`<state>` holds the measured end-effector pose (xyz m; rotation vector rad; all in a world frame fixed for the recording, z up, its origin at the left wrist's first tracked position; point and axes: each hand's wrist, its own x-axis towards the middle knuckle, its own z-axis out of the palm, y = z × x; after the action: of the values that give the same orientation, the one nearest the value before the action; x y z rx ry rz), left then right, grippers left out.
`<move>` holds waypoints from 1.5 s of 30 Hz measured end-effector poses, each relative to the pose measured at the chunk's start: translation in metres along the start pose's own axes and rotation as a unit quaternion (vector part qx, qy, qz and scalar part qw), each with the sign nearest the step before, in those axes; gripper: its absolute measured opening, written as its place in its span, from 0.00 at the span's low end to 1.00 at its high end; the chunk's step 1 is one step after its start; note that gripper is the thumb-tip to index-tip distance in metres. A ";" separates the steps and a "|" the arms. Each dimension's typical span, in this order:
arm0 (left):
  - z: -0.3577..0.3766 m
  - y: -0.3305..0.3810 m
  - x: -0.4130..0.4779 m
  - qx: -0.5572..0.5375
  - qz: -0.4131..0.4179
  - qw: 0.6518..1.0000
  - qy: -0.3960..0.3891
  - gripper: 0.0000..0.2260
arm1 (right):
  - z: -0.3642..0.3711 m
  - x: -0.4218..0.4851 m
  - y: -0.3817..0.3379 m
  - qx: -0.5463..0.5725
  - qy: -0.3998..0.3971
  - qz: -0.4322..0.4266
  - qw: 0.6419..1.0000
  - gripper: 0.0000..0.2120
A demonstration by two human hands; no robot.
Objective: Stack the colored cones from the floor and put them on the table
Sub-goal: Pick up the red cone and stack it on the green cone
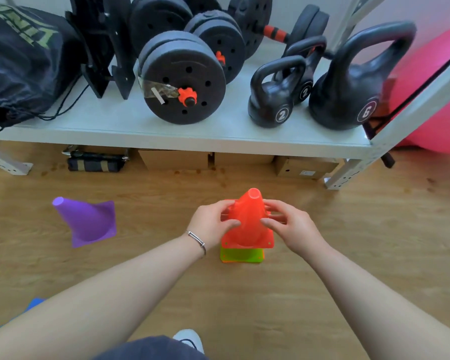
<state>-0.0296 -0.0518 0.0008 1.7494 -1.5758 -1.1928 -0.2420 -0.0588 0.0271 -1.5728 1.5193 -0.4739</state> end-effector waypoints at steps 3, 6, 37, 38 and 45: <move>0.017 -0.016 0.008 0.022 -0.012 0.999 -0.023 0.24 | 0.012 0.000 0.025 0.010 -0.008 0.030 0.999 0.21; 0.029 -0.036 0.015 0.052 -0.024 0.997 -0.047 0.25 | 0.028 0.006 0.044 0.014 -0.020 0.050 0.998 0.22; 0.060 -0.093 0.038 0.148 -0.027 0.983 -0.106 0.24 | 0.068 0.031 0.082 -0.060 -0.058 0.106 0.991 0.25; 0.060 -0.093 0.039 0.166 -0.019 0.979 -0.113 0.24 | 0.069 0.032 0.084 -0.100 -0.056 0.093 0.989 0.25; 0.050 -0.093 0.033 0.348 0.034 0.929 -0.120 0.30 | 0.068 0.032 0.090 -0.446 0.042 -0.055 0.893 0.19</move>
<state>-0.0250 -0.0548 -0.1101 1.9779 -2.4009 -0.8887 -0.2384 -0.0551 -0.0901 -2.3570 1.8449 0.1557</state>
